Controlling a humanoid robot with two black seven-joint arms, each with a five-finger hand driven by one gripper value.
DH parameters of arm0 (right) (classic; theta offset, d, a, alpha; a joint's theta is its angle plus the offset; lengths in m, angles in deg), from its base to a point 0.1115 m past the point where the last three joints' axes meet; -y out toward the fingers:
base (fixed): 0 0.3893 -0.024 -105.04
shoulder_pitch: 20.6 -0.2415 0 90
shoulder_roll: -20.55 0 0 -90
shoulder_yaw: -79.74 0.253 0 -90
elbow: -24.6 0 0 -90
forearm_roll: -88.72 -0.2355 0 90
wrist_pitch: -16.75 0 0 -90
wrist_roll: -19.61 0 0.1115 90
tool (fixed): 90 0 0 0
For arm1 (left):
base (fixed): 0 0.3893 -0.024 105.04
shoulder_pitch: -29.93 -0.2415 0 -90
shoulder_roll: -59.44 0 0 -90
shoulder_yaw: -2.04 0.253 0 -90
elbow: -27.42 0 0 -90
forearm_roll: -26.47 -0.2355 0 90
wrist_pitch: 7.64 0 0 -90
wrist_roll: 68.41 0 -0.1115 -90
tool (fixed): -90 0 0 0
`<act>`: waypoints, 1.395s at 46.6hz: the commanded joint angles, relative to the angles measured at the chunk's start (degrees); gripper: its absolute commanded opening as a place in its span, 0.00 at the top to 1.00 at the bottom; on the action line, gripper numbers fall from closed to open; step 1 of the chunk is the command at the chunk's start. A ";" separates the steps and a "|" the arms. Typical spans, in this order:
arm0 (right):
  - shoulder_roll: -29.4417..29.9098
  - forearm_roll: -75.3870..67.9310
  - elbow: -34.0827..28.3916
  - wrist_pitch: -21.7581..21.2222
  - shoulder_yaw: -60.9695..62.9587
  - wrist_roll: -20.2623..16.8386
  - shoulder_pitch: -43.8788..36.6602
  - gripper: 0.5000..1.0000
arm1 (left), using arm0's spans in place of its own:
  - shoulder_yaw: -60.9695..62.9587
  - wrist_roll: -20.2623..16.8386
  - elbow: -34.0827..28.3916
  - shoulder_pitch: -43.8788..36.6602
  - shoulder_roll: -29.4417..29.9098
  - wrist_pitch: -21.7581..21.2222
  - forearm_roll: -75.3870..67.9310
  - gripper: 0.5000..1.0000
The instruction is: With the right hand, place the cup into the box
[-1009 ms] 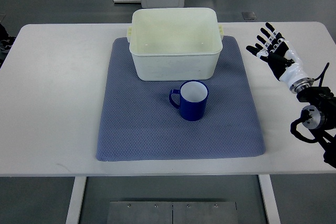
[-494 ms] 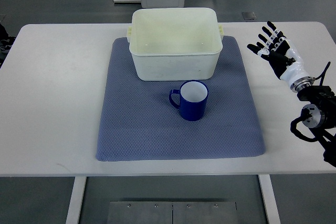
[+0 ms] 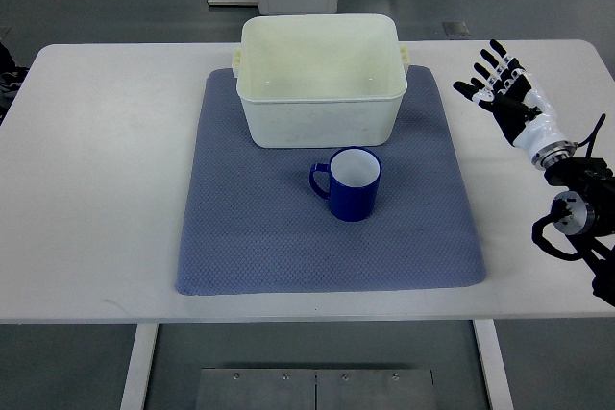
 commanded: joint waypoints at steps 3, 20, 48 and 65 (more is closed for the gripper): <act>0.01 0.06 0.08 0.00 0.01 0.61 0.03 0.00 | 0.00 0.00 -0.01 0.04 0.00 0.00 0.01 0.00; -0.25 -0.03 0.96 -0.27 0.01 1.49 -0.06 0.00 | 0.00 0.00 -0.01 -0.04 0.00 0.00 0.01 0.00; -7.72 -0.12 -0.80 -4.48 -0.26 1.58 0.38 0.00 | 0.00 0.00 -0.01 -0.05 0.00 0.00 0.01 0.00; -13.70 -0.03 -2.64 -21.09 -2.98 5.26 2.75 0.00 | 0.00 0.00 -0.01 0.04 0.00 0.00 0.01 0.00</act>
